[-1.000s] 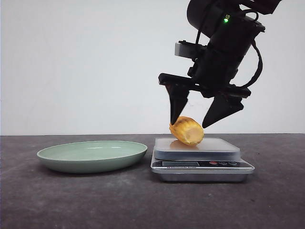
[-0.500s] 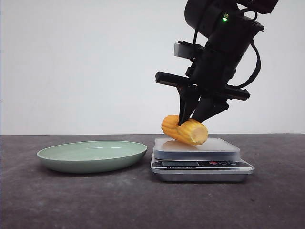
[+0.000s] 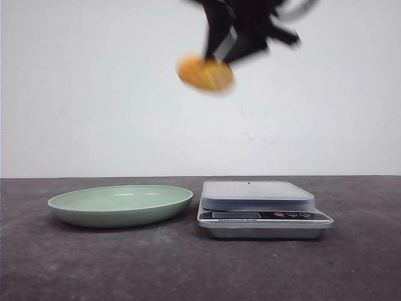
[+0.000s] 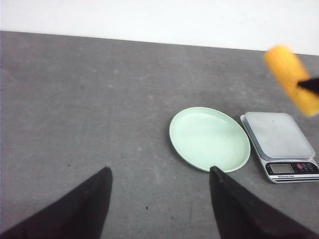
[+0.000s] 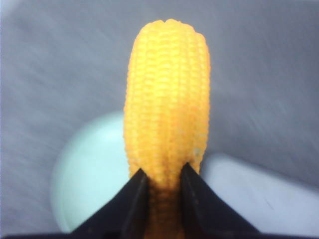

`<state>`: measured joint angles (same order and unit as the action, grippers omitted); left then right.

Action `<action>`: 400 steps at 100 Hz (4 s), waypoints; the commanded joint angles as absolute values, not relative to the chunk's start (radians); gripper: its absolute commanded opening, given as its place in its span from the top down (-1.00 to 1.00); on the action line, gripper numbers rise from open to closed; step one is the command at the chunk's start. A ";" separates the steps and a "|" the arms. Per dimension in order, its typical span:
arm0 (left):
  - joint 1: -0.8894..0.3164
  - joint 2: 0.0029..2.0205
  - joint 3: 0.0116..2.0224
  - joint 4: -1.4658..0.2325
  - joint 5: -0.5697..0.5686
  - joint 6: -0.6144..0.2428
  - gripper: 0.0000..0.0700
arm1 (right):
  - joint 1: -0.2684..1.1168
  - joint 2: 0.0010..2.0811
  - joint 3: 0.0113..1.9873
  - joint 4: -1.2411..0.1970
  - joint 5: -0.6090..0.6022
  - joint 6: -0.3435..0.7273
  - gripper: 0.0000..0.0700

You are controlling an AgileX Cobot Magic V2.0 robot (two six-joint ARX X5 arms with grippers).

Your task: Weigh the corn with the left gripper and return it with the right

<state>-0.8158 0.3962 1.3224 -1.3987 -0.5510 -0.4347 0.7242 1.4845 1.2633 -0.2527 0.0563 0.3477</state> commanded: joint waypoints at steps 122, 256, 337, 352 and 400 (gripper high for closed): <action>-0.822 0.397 1.334 -1.378 -0.577 -0.453 -0.01 | 0.870 2.020 1.393 -0.085 0.159 0.550 -0.56; -0.823 0.390 1.239 -1.188 -0.571 -0.398 0.00 | 0.756 0.567 1.408 -1.161 0.322 0.198 -0.55; -0.825 0.378 0.958 -0.772 -0.515 -0.329 0.95 | 0.757 0.383 0.864 -0.736 0.259 0.208 0.97; -0.825 0.378 0.958 -0.770 -0.515 -0.329 0.95 | 0.757 0.382 0.864 -0.736 0.265 0.208 0.97; -0.774 0.369 0.958 -0.769 -0.516 -0.324 0.96 | 0.757 0.382 0.864 -0.736 0.263 0.208 0.97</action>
